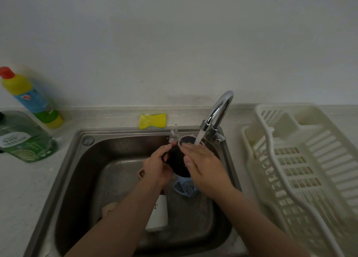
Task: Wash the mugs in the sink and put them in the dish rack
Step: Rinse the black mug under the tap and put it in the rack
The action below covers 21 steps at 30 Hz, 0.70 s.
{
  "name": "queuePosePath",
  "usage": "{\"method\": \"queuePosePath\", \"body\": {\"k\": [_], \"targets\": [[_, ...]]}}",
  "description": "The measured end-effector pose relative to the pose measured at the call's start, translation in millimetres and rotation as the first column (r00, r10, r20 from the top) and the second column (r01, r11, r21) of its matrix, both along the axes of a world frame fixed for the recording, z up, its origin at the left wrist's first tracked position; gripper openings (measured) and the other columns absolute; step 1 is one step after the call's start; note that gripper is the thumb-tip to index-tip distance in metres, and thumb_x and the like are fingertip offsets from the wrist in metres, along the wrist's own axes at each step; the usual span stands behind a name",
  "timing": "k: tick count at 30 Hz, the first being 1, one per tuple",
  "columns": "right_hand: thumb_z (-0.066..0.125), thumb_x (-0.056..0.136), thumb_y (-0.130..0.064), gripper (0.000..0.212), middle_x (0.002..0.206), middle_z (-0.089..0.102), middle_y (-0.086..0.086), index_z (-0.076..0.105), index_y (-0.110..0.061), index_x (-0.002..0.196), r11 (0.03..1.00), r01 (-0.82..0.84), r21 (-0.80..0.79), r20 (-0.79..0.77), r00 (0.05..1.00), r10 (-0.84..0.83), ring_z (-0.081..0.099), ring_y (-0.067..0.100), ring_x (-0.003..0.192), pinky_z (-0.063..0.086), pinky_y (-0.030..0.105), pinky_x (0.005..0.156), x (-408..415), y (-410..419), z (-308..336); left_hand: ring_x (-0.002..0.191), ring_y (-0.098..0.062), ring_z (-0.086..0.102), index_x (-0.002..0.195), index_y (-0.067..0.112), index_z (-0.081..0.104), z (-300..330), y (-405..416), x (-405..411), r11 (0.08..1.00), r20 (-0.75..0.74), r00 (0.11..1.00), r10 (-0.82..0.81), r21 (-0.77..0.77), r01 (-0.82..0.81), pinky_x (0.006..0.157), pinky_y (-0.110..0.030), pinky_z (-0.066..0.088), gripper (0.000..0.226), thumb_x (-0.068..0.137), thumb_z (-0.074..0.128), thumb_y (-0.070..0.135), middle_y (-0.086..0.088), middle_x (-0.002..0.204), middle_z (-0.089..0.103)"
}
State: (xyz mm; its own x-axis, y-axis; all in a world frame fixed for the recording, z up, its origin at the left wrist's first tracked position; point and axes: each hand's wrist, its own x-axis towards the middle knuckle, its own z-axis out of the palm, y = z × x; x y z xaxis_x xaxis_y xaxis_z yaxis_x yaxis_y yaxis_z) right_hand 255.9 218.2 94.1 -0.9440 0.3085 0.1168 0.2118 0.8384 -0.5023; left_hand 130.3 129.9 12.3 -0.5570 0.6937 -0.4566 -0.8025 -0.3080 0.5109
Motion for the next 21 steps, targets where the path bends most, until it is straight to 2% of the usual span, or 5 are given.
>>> {"method": "queuePosePath", "body": {"k": [5, 8, 12, 17, 21], "targets": [[0.021, 0.096, -0.042, 0.058, 0.139, 0.054, 0.007, 0.054, -0.013, 0.134, 0.992, 0.095, 0.084, 0.068, 0.993, -0.101, 0.043, 0.017, 0.133, 0.015, 0.027, 0.117, 2, 18, -2, 0.123, -0.036, 0.054, 0.094, 0.003, 0.071, -2, 2, -4, 0.999, -0.022, 0.999, -0.046, -0.025, 0.045, 0.114, -0.049, 0.035, 0.037, 0.064, 0.08, 0.022, -0.018, 0.108, 0.056], [0.022, 0.097, -0.041, 0.058, 0.146, 0.047, 0.007, 0.046, -0.014, 0.142, 0.996, 0.052, 0.079, 0.066, 0.996, -0.058, 0.038, 0.022, 0.137, 0.016, 0.03, 0.117, -6, -3, 0, 0.109, -0.03, 0.06, 0.076, 0.01, 0.076, 6, 4, -3, 0.999, 0.003, 0.999, -0.046, 0.0, 0.046, 0.109, -0.043, 0.04, 0.015, 0.074, 0.065, 0.02, -0.013, 0.104, 0.067], [0.025, 0.096, -0.035, 0.052, 0.14, 0.055, 0.001, 0.054, -0.017, 0.136, 0.986, 0.01, 0.166, 0.091, 0.996, -0.025, 0.043, 0.009, 0.134, 0.013, 0.026, 0.116, 22, 9, -10, 0.107, -0.031, 0.062, 0.089, 0.005, 0.071, -3, -5, -2, 0.999, -0.025, 0.999, -0.043, -0.034, 0.042, 0.108, -0.047, 0.042, 0.023, 0.071, 0.071, 0.018, -0.016, 0.103, 0.067], [0.019, 0.095, -0.04, 0.06, 0.141, 0.052, 0.008, 0.051, -0.014, 0.138, 0.99, 0.066, 0.124, 0.097, 0.992, -0.078, 0.043, 0.021, 0.134, 0.015, 0.029, 0.116, -1, -1, -6, 0.095, -0.028, 0.067, 0.093, 0.003, 0.072, 3, 2, 9, 1.0, 0.007, 1.0, 0.003, -0.008, -0.003, 0.086, -0.039, 0.054, 0.024, 0.073, 0.067, 0.015, -0.015, 0.095, 0.07], [0.03, 0.097, -0.032, 0.048, 0.134, 0.06, 0.0, 0.058, -0.017, 0.132, 0.975, 0.007, 0.22, 0.1, 0.995, -0.03, 0.05, 0.011, 0.128, 0.017, 0.025, 0.115, 25, 8, -1, 0.117, -0.033, 0.059, 0.079, 0.002, 0.062, -9, -5, 0, 1.0, 0.005, 1.0, 0.009, -0.003, -0.009, 0.107, -0.047, 0.043, 0.018, 0.071, 0.073, 0.015, -0.016, 0.101, 0.064]]}}
